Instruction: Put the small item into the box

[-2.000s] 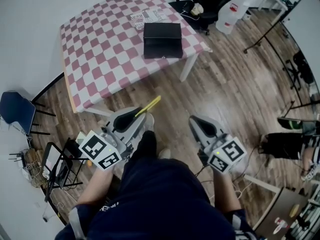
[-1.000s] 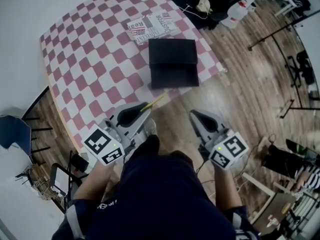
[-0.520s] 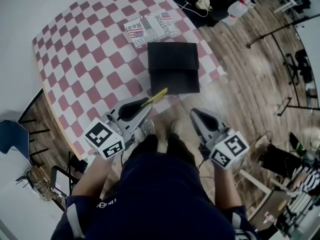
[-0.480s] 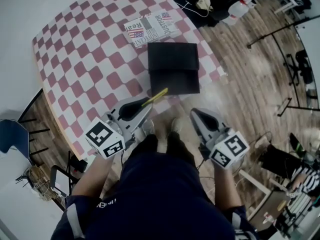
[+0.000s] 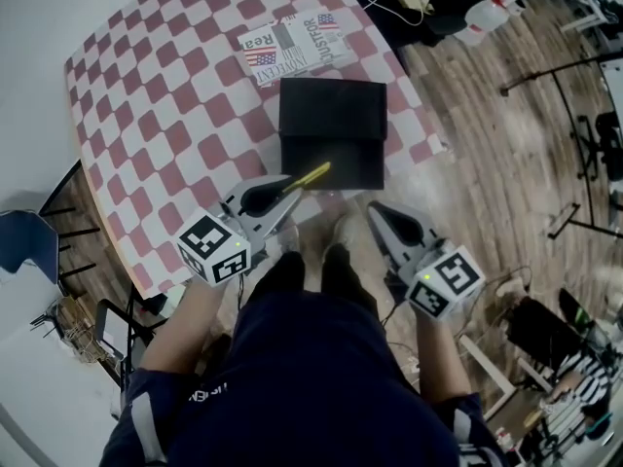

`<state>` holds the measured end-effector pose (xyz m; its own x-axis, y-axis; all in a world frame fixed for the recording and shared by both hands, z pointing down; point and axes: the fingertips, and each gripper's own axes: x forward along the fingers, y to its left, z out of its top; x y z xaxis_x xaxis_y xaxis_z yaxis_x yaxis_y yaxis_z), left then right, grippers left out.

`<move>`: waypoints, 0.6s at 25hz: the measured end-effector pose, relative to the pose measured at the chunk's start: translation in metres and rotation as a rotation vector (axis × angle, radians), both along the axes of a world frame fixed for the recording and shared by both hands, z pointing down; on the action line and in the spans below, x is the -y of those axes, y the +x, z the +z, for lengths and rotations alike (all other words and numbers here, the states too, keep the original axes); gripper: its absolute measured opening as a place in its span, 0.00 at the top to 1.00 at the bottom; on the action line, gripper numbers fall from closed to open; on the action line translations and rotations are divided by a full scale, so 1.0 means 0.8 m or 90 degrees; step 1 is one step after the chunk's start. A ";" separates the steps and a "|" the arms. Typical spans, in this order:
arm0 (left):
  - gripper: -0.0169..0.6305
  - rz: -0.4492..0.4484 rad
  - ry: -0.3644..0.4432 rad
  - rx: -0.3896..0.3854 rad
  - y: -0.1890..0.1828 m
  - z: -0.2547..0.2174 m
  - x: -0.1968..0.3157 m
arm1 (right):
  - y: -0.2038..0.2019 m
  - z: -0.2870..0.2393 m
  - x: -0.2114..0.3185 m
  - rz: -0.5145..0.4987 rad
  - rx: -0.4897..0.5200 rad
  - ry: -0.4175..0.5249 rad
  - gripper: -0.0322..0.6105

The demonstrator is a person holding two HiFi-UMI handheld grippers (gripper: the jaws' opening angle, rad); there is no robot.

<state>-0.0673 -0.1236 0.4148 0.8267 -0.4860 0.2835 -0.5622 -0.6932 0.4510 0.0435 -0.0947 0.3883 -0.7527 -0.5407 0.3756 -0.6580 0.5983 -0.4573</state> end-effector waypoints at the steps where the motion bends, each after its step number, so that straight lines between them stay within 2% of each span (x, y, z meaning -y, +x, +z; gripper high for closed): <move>1: 0.86 -0.001 -0.006 0.006 0.007 0.008 0.004 | 0.006 0.003 0.004 -0.003 0.002 -0.004 0.92; 8: 0.86 0.023 -0.041 0.056 0.057 0.061 0.038 | 0.052 0.033 0.023 -0.015 0.009 -0.046 0.92; 15: 0.86 0.079 -0.081 0.096 0.102 0.122 0.056 | 0.093 0.065 0.034 -0.003 0.014 -0.081 0.92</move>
<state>0.0143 -0.1688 0.5121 0.8215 -0.3362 0.4606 -0.5441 -0.7038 0.4567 0.1182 -0.1222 0.4406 -0.7635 -0.4866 0.4247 -0.6448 0.5372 -0.5437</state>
